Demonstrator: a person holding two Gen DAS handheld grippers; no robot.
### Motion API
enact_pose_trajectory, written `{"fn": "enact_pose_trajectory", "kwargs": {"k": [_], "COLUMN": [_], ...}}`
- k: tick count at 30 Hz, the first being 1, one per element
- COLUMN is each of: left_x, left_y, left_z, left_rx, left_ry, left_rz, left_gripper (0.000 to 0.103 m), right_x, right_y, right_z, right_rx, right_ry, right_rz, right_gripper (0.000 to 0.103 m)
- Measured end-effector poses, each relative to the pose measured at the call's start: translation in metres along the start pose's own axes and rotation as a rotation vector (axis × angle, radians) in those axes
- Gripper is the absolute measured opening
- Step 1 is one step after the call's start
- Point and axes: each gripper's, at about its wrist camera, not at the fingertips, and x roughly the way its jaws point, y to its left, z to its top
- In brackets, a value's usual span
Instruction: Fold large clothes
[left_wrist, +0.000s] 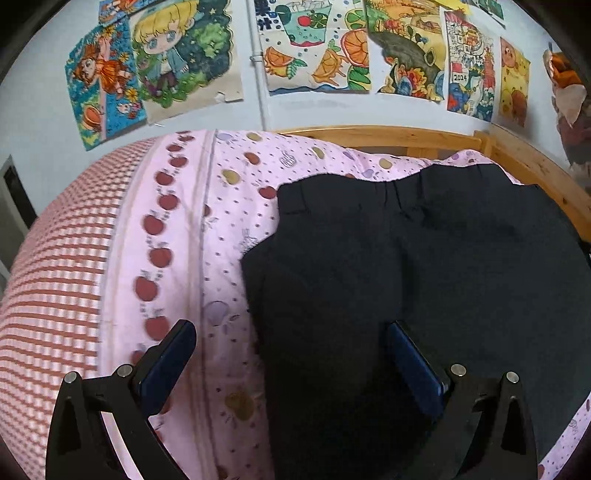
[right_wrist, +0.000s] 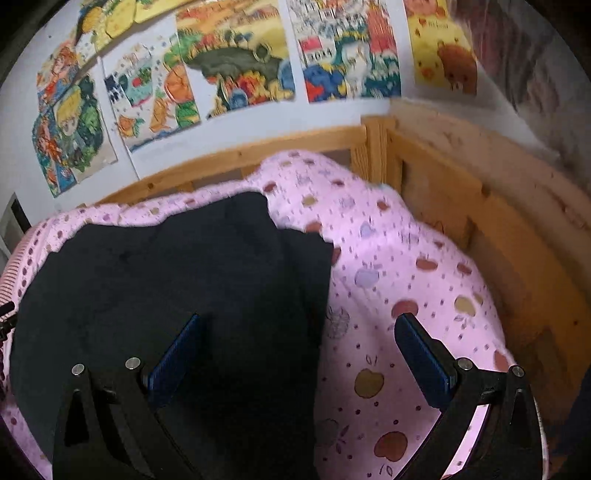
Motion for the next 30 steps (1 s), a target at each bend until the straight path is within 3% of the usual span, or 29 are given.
{"fn": "enact_pose_trajectory", "kwargs": {"k": [6, 12, 19, 27, 30], "left_x": [0.02, 0.05, 0.06, 0.074, 0.077], "left_y": [0.014, 0.048, 0.042, 0.038, 0.032], "left_z": [-0.006, -0.02, -0.021, -0.018, -0.017], "left_rx": [-0.086, -0.266, -0.219, -0.25, -0.272], "left_ry": [0.043, 0.139, 0.182, 0.269, 0.292], "left_rz": [-0.129, -0.388, -0.462, -0.667, -0.664], "left_gripper": [0.103, 0.103, 0.103, 0.103, 0.102], "right_x": [0.022, 0.034, 0.038, 0.046, 0.055], "right_y": [-0.007, -0.013, -0.016, -0.006, -0.002], "right_z": [-0.018, -0.025, -0.031, -0.032, -0.039], "right_rx": [0.029, 0.061, 0.074, 0.085, 0.148], "right_ry": [0.056, 0.091, 0.096, 0.226, 0.283], "right_rz": [0.06, 0.131, 0.19, 0.401, 0.467], "right_gripper": [0.102, 0.102, 0.102, 0.102, 0.102]}}
